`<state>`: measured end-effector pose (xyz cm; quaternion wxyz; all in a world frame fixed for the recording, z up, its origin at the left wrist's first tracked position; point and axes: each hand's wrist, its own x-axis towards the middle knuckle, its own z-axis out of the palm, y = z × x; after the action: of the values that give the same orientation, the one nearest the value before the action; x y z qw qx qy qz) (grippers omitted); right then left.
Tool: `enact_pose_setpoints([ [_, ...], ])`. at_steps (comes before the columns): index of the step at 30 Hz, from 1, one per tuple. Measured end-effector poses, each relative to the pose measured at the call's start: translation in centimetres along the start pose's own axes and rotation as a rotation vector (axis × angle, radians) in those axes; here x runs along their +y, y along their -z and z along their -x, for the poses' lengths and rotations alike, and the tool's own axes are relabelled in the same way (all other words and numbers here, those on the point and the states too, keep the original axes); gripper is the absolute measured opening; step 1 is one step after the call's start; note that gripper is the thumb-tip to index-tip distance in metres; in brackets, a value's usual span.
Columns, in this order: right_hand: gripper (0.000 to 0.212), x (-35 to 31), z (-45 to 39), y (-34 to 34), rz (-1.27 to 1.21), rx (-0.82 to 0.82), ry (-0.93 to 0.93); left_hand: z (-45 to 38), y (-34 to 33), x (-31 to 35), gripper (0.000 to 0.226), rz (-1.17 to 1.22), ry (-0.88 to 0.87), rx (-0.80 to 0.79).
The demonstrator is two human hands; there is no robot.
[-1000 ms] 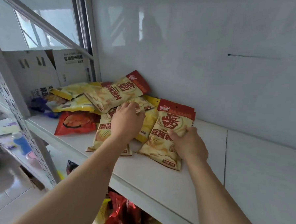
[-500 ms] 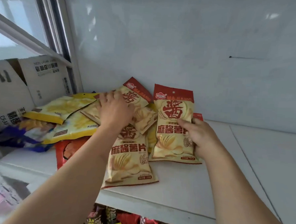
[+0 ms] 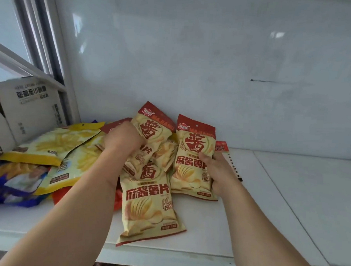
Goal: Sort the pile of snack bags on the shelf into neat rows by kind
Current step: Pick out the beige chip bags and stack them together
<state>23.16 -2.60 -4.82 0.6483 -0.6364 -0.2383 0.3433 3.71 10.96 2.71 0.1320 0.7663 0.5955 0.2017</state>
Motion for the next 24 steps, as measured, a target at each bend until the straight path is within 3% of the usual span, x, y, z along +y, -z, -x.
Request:
enact_pose_setpoints([
  [3,0.02,-0.1,-0.3,0.8,-0.012,0.052,0.015,-0.1,0.6,1.0,0.032,0.059,-0.042,-0.098],
  [6,0.012,-0.6,-0.5,2.3,-0.029,0.091,0.003,0.4,0.8,2.2,0.04,0.192,-0.102,-0.204],
  [12,0.014,-1.6,-0.2,7.0,-0.038,0.154,0.027,3.5,-0.2,5.9,0.018,0.558,-0.109,-0.302],
  [15,0.015,-2.1,0.2,10.7,-0.029,0.17,0.049,5.7,-2.3,8.7,0.017,0.778,-0.088,-0.438],
  [24,0.018,-2.7,1.3,24.6,0.015,0.237,0.091,12.9,-11.0,18.6,0.02,1.044,-0.088,-0.646],
])
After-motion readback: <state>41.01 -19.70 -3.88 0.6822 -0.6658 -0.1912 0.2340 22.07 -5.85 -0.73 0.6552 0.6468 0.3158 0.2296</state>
